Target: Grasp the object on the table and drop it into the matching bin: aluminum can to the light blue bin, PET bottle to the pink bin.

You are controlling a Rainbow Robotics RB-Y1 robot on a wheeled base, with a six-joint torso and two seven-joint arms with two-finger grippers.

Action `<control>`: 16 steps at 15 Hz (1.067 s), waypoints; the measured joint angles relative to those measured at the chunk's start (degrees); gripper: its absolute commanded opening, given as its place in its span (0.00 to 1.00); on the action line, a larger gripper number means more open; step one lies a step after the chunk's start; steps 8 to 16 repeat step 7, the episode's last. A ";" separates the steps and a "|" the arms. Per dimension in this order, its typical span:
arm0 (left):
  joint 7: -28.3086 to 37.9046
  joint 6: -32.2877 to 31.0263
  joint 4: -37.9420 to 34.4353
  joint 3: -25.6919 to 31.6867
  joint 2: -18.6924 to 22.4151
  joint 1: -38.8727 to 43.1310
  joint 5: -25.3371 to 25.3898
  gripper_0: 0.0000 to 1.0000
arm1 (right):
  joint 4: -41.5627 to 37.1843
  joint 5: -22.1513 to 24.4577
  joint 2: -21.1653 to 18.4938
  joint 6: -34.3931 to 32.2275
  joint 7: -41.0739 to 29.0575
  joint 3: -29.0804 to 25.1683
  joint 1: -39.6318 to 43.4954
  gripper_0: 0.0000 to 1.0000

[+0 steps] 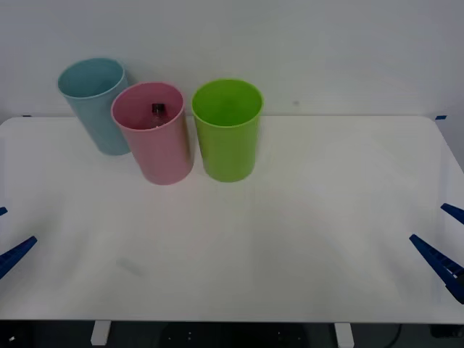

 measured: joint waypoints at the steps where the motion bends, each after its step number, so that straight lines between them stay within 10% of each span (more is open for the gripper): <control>1: 0.00 -0.33 0.00 0.07 0.05 0.07 0.04 1.00 | 0.00 0.00 0.00 0.00 0.00 0.00 0.00 1.00; 16: 0.08 -1.31 0.00 0.20 0.23 0.08 1.01 1.00 | 0.00 0.00 0.00 0.00 0.00 0.00 0.00 1.00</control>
